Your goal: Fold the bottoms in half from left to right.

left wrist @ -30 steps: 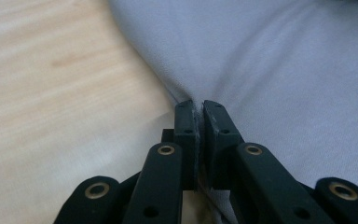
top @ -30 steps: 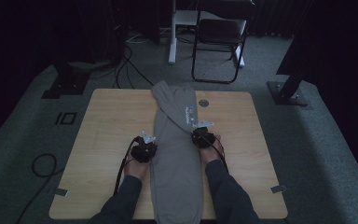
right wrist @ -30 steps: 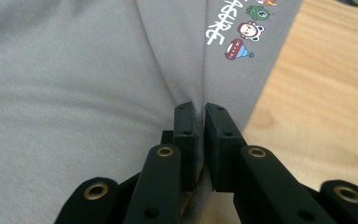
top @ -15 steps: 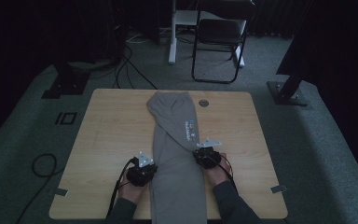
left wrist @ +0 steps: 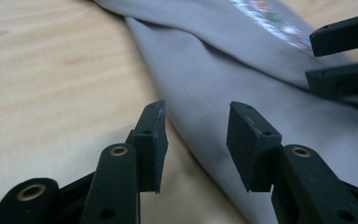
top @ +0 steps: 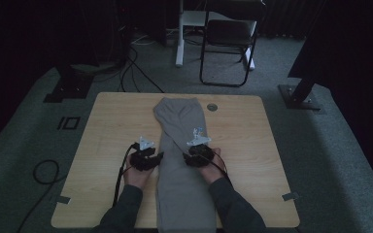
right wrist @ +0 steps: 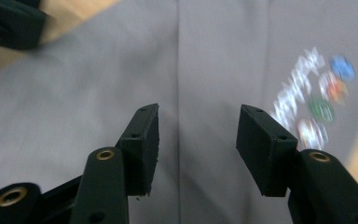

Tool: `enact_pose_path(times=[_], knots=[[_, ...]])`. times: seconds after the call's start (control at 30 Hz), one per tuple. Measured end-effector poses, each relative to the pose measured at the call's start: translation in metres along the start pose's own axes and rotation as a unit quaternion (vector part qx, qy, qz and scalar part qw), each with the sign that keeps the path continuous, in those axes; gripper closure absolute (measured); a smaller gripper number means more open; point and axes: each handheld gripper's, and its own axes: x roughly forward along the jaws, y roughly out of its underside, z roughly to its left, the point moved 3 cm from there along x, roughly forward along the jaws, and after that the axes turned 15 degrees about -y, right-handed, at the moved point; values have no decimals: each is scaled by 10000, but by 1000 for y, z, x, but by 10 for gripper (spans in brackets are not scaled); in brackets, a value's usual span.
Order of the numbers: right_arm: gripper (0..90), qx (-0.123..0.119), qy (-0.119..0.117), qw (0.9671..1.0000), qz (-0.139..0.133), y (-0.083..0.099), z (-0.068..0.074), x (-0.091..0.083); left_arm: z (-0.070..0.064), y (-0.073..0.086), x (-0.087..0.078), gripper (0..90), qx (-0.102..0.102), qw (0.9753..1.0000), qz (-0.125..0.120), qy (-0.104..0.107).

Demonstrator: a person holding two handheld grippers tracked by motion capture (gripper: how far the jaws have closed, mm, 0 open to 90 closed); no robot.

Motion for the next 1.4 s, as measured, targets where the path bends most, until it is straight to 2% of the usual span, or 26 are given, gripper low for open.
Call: enact_pose_path(times=[0.1, 0.2, 0.3, 0.37, 0.43, 0.47, 0.53, 0.63, 0.7, 0.73, 0.8, 0.9, 0.97, 1.07, 1.13, 1.23, 1.3, 1.4], knots=[[479, -109, 111, 9999, -1, -18, -4, 18, -2, -6, 14, 598, 40, 9998, 145, -111], [480, -4, 120, 9999, 38, -32, -11, 32, -4, -7, 23, 666, 116, 9993, 294, -182], [489, -14, 81, 9999, 128, -38, -14, 42, -5, -6, 26, 782, 74, 9995, 293, -121], [502, -77, 155, 9994, 286, -38, -15, 49, -6, -7, 26, 841, 154, 9993, 302, -147], [571, -28, 173, 9994, 288, -38, -18, 49, -7, -8, 26, 866, 210, 9992, 286, -175], [656, 5, 241, 9992, 333, -38, -21, 47, -7, -7, 26, 871, 210, 9992, 289, -169], [783, -43, 593, 9971, 473, -36, -29, 42, -5, -7, 26, 873, 225, 9992, 291, -170], [882, 344, 759, 9959, 356, -28, -50, 27, -4, -5, 24, 873, 207, 9993, 252, -187], [888, 547, 745, 9954, 249, -19, -63, 15, -4, -4, 24, 874, 262, 9992, 228, -211], [889, 563, 719, 9956, 214, -15, -67, 10, -4, -4, 23, 874, 278, 9991, 223, -219], [889, 513, 652, 9964, 186, -7, -71, 2, -6, -4, 23, 876, 289, 9991, 221, -218], [883, 632, 570, 9964, 25, 1, -74, -4, -11, -2, 20, 877, 437, 9986, 205, -227], [871, 711, 521, 9961, 33, 8, -76, -4, -14, 0, 17, 878, 545, 9980, 180, -249], [808, 818, 453, 9956, -100, 14, -75, -8, -16, 5, 12, 878, 606, 9978, 150, -217], [775, 784, 424, 9959, -143, 19, -73, -12, -15, 9, 7, 878, 626, 9978, 149, -181], [771, 838, 372, 9956, -195, 24, -71, -16, -16, 13, 2, 878, 616, 9979, 155, -161], [789, 874, 534, 9945, -208, 32, -68, -24, -16, 19, -6, 877, 665, 9975, 164, -197], [783, 872, 470, 9948, -239, 37, -67, -28, -15, 23, -11, 860, 706, 9972, 152, -201]])
